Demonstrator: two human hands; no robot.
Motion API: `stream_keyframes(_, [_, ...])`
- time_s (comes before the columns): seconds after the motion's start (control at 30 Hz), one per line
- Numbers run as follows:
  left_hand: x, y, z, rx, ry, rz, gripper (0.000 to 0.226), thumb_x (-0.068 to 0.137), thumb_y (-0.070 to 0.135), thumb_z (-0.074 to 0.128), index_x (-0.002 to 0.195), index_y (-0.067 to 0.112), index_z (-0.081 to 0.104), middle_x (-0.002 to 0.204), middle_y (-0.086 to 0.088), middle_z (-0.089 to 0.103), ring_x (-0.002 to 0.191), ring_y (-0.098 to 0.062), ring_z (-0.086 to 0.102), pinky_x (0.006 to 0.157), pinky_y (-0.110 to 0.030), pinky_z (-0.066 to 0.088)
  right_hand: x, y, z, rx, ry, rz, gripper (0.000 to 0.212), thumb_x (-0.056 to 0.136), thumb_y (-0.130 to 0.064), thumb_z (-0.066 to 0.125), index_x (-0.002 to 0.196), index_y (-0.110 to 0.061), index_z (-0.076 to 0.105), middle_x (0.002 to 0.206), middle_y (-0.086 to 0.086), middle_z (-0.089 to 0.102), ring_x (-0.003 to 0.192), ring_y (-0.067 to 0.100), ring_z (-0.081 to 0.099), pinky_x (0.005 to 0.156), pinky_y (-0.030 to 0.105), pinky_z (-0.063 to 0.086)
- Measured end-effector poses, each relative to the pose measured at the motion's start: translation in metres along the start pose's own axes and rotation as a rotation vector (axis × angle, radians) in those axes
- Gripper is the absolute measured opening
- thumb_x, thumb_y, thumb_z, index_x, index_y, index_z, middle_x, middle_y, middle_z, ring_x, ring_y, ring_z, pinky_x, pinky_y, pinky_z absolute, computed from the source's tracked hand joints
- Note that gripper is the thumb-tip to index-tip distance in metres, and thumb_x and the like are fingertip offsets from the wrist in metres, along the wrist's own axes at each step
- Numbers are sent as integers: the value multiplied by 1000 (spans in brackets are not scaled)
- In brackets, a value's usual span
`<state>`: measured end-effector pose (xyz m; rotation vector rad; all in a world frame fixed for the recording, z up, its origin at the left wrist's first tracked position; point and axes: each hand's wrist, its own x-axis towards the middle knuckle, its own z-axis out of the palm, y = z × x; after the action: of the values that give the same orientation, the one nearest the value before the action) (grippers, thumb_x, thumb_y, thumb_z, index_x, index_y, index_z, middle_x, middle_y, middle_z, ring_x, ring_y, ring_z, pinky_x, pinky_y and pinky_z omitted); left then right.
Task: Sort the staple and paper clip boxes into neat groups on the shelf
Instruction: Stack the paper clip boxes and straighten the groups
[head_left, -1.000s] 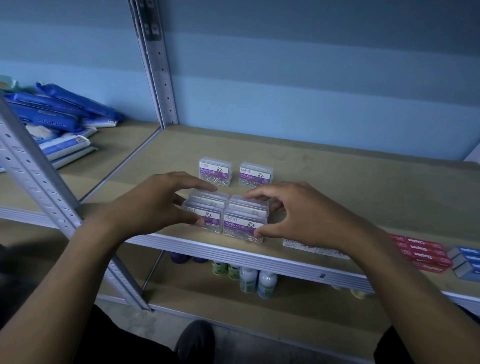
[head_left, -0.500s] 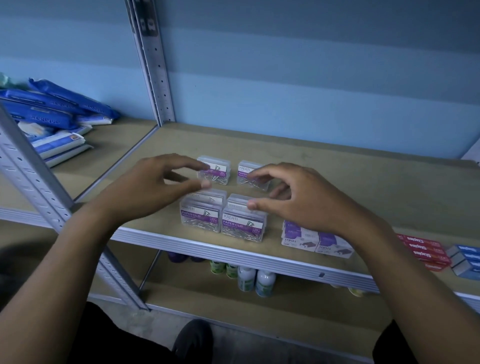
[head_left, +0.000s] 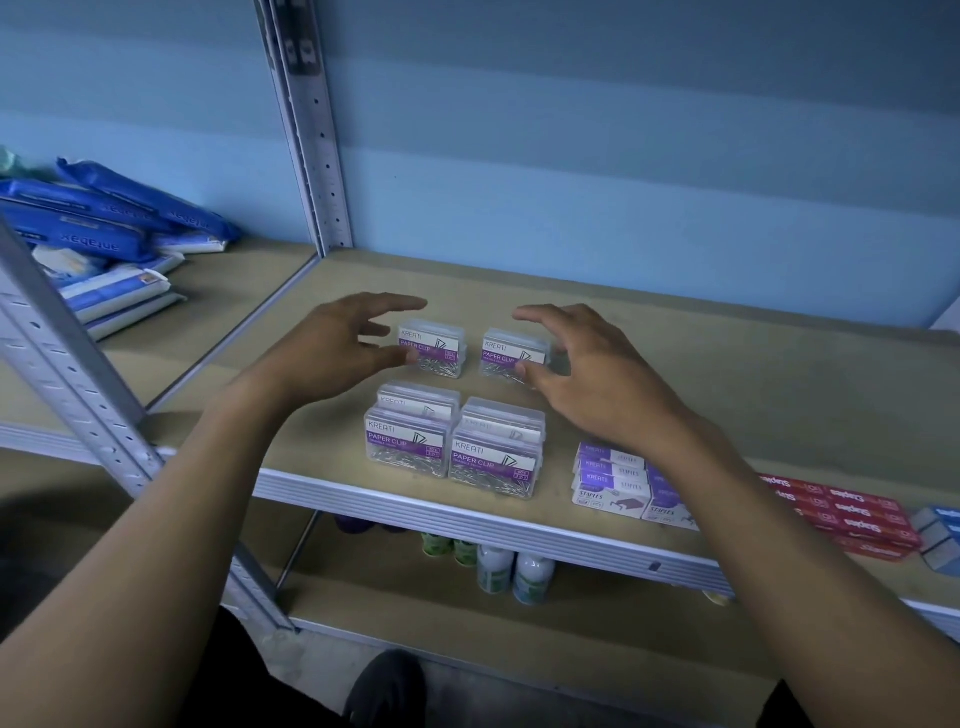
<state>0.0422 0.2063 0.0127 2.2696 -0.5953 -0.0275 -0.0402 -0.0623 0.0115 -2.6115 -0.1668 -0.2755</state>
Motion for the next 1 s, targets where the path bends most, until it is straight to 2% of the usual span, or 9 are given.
stream_keyframes(0.1, [3,-1,5,9,-1,28,46,86,26,72,128,42,60,135,16,56,102,-5,66,73,-1,43,4,2,4,2,-14,0,39,96,-36,61,133,-40,53,124,-4,57,115,14,55,101,32,44])
stream_keyframes(0.17, [5,0,9,-10,26,19,38,88,21,71,121,37,66,126,14,61,93,-3,68,70,0,44,5,3,6,22,-13,7,35,96,-32,62,129,-39,58,119,-3,59,111,15,56,99,35,46])
stream_keyframes(0.23, [8,1,12,-69,62,-1,30,88,14,70,113,32,71,119,11,65,86,-12,72,70,-5,49,6,5,8,41,5,9,34,95,-25,62,126,-40,60,117,-3,60,109,15,57,98,36,48])
stream_keyframes(0.33, [10,2,14,-169,85,-10,25,88,6,69,107,22,74,112,2,70,87,-25,72,67,-14,55,6,6,9,74,45,3,39,93,-13,58,121,-40,64,114,-3,62,105,16,59,95,39,51])
stream_keyframes(0.5, [8,4,11,-201,86,15,21,88,6,69,103,20,74,111,1,71,88,-31,71,75,-25,60,5,2,5,116,76,-8,41,92,-7,58,116,-38,70,110,-3,64,96,11,62,90,34,54])
stream_keyframes(0.63, [1,13,1,-237,95,23,20,88,11,69,105,22,74,113,7,71,89,-20,73,77,-24,60,0,-8,-6,167,78,-20,38,94,-9,60,115,-39,71,114,-6,65,87,1,65,76,9,49])
stream_keyframes(0.67, [-2,16,-1,-234,94,29,20,89,12,69,105,23,74,113,9,71,89,-17,73,78,-23,60,-2,-10,-9,173,80,-27,38,94,-10,60,115,-39,71,114,-8,65,86,0,65,73,7,48])
stream_keyframes(0.87, [-23,24,-8,-230,64,66,20,89,14,68,105,24,75,110,10,73,89,-13,74,85,-30,59,-15,-24,-21,158,66,-72,36,91,-13,64,111,-41,72,112,-14,68,84,-1,65,78,17,54])
stream_keyframes(1.0, [-33,28,-11,-222,39,75,21,87,13,69,105,24,75,110,10,73,87,-14,74,84,-34,60,-25,-29,-26,136,30,-70,34,92,-15,65,112,-42,73,113,-17,69,85,-4,64,72,10,49])
